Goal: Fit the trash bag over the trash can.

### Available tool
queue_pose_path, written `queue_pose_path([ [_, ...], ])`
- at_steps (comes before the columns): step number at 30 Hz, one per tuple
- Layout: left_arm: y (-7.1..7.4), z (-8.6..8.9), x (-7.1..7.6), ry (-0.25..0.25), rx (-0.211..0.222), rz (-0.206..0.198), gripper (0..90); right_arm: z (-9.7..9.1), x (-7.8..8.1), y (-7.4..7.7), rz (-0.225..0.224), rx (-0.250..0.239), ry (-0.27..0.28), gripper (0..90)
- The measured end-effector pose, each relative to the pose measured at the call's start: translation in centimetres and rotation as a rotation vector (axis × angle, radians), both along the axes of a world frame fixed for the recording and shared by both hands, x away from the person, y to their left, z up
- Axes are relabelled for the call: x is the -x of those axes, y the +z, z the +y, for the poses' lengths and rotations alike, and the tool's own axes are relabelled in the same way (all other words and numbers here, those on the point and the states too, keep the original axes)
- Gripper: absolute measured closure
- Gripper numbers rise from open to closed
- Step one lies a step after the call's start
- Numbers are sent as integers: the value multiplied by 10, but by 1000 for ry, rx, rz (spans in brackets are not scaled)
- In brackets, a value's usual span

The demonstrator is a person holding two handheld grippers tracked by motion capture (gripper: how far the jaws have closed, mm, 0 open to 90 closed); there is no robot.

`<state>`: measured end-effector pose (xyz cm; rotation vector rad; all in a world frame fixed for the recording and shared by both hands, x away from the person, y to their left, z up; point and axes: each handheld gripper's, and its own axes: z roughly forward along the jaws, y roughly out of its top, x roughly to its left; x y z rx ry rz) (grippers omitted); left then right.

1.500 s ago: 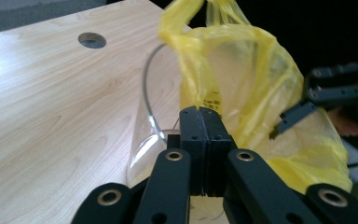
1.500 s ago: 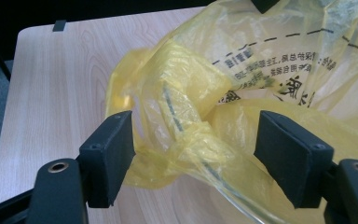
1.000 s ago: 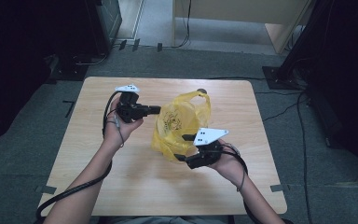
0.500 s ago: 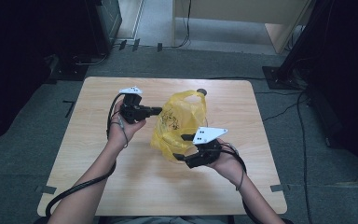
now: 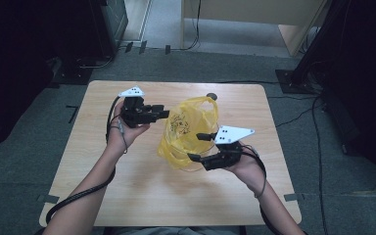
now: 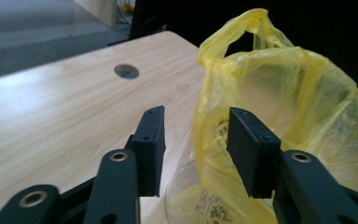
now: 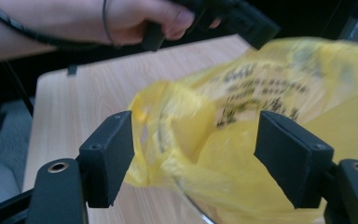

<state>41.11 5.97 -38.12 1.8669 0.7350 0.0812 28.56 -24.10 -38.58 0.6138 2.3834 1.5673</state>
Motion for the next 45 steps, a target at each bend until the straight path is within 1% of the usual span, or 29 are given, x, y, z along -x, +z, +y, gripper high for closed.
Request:
queue_pose_path([
  [2,6,0,5,-12,-7,-22,521,-6,-1,7,0,-35,-12,286],
  [4,10,-1,11,-31,-24,-53,497,-13,-3,12,-14,-59,-36,289],
  [5,13,-1,14,-36,-27,-61,484,-17,-4,15,-13,-71,-51,295],
  [7,17,-2,20,-45,-22,-80,481,-24,-8,20,-27,-96,-89,309],
  [8,18,-2,23,-51,-14,-74,479,-28,-11,22,-31,-108,-111,314],
  [10,19,-6,30,-68,-10,-60,479,-36,-19,24,-40,-107,-177,330],
  [11,18,-8,34,-79,-20,-66,479,-39,-23,24,-37,-106,-209,336],
  [12,16,-10,38,-94,-31,-74,479,-43,-27,23,-26,-119,-235,339],
  [14,14,-14,45,-105,-36,-79,479,-48,-34,21,-14,-134,-277,345],
  [16,12,-17,49,-115,-28,-66,471,-52,-41,19,-9,-142,-305,351],
  [17,11,-18,51,-119,-35,-62,468,-53,-44,19,0,-142,-317,354],
  [18,9,-20,53,-123,-45,-66,464,-54,-47,19,2,-140,-325,354],
  [19,8,-21,54,-121,-52,-62,459,-54,-50,19,8,-136,-334,356],
  [20,7,-22,55,-123,-50,-54,458,-54,-53,18,18,-128,-341,360],
  [21,5,-23,57,-128,-50,-51,458,-54,-55,18,18,-123,-346,363],
  [22,5,-23,57,-128,-50,-51,459,-54,-60,17,26,-115,-354,365],
  [23,4,-23,59,-131,-50,-53,459,-54,-60,17,26,-115,-354,365],
  [24,3,-25,62,-140,-55,-51,476,-54,-68,17,36,-105,-374,375],
  [27,1,-28,65,-156,-69,-42,489,-54,-78,16,55,-100,-406,392],
  [28,-2,-30,65,-160,-69,-33,488,-54,-81,16,67,-95,-420,396],
  [30,-5,-31,67,-166,-69,-31,483,-53,-90,12,97,-80,-452,418],
  [33,-8,-33,70,-183,-76,-40,471,-53,-99,7,135,-78,-480,493],
  [34,-8,-34,70,-186,-76,-39,462,-53,-103,5,155,-79,-489,543],
  [35,-9,-35,70,-190,-79,-42,462,-52,-105,4,164,-72,-490,591],
  [37,-10,-36,71,-193,-72,-37,461,-49,-108,0,185,-46,-497,704],
  [38,-10,-36,71,-194,-70,-37,461,-47,-110,-2,204,-25,-501,772],
  [40,-10,-36,71,-201,-72,-39,461,-47,-112,-8,239,7,-511,853],
  [42,-10,-36,72,-205,-76,-41,461,-48,-113,-11,268,29,-522,895],
  [45,-10,-36,73,-218,-89,-66,461,-53,-111,-14,303,55,-531,900],
])
